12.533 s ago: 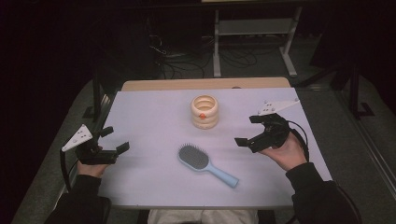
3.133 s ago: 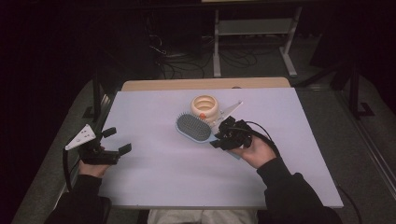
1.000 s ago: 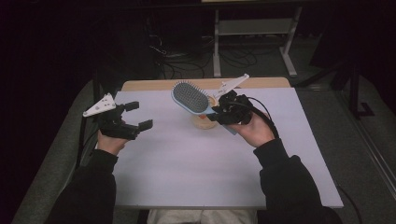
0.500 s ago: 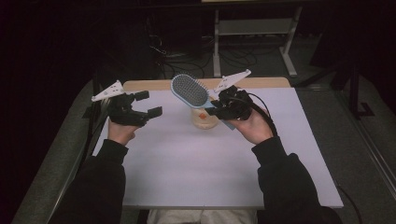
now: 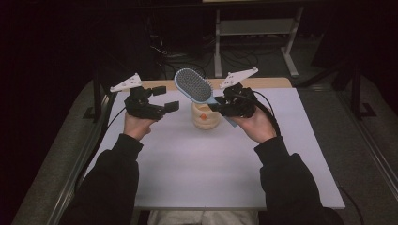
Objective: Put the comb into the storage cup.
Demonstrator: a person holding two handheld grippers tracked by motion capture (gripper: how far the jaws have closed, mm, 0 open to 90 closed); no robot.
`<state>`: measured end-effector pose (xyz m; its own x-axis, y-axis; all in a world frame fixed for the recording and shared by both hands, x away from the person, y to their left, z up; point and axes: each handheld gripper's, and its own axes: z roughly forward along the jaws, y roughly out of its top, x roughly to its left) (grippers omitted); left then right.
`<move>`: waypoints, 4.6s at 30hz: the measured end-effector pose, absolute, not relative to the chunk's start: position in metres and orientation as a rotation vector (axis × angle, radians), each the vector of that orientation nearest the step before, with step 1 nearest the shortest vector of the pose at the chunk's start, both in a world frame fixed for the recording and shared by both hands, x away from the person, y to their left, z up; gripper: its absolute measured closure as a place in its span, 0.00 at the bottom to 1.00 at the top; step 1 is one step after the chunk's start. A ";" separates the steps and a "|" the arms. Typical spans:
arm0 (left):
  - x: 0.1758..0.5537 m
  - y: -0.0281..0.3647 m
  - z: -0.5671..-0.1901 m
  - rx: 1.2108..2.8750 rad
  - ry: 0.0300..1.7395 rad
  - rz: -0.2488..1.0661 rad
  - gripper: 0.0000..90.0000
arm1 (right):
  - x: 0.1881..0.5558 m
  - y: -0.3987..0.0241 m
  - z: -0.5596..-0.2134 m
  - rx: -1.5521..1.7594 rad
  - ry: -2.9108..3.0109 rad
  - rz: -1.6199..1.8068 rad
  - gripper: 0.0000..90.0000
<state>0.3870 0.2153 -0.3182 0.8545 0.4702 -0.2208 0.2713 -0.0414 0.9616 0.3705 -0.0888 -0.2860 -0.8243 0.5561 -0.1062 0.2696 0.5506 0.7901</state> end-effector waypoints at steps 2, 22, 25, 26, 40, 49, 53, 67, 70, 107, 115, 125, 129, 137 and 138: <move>0.389 0.212 -0.318 1.613 0.590 0.160 0.00 | 0.371 -0.089 -0.286 0.678 2.437 1.166 0.76; 0.405 0.189 -0.318 1.519 0.677 0.067 0.05 | 0.374 -0.084 -0.295 0.665 2.392 1.195 0.76; 0.406 0.186 -0.318 1.512 0.684 0.065 0.05 | 0.375 -0.083 -0.298 0.664 2.395 1.193 0.76; 0.407 0.185 -0.319 1.503 0.686 0.057 0.05 | 0.375 -0.082 -0.298 0.666 2.397 1.193 0.76; 0.411 0.180 -0.320 1.429 0.721 0.023 0.13 | 0.375 -0.077 -0.302 0.653 2.391 1.191 0.76; 0.413 0.178 -0.323 1.413 0.752 0.027 0.27 | 0.377 -0.072 -0.305 0.648 2.393 1.187 0.76; 0.414 0.179 -0.323 1.399 0.766 0.024 0.36 | 0.377 -0.071 -0.305 0.649 2.393 1.197 0.76; 0.411 0.174 -0.306 1.406 0.746 0.023 0.58 | 0.384 -0.073 -0.310 0.663 2.396 1.219 0.76; 0.412 0.170 -0.301 1.426 0.731 0.035 0.59 | 0.385 -0.075 -0.309 0.682 2.394 1.236 0.75; 0.422 0.175 -0.263 1.463 0.688 0.170 0.60 | 0.387 -0.156 -0.331 0.969 2.387 1.283 0.00; 0.431 0.182 -0.262 1.461 0.715 0.199 0.60 | 0.381 -0.177 -0.349 1.003 2.375 1.328 0.00; 0.440 0.183 -0.265 1.464 0.735 0.219 0.60 | 0.371 -0.197 -0.363 1.059 2.345 1.358 0.00; 0.443 0.185 -0.265 1.455 0.738 0.217 0.60 | 0.367 -0.205 -0.367 1.082 2.339 1.357 0.00; 0.448 0.191 -0.264 1.442 0.757 0.232 0.60 | 0.355 -0.216 -0.374 1.076 2.323 1.339 0.00; 0.449 0.192 -0.264 1.437 0.760 0.234 0.60 | 0.354 -0.217 -0.375 1.074 2.317 1.339 0.00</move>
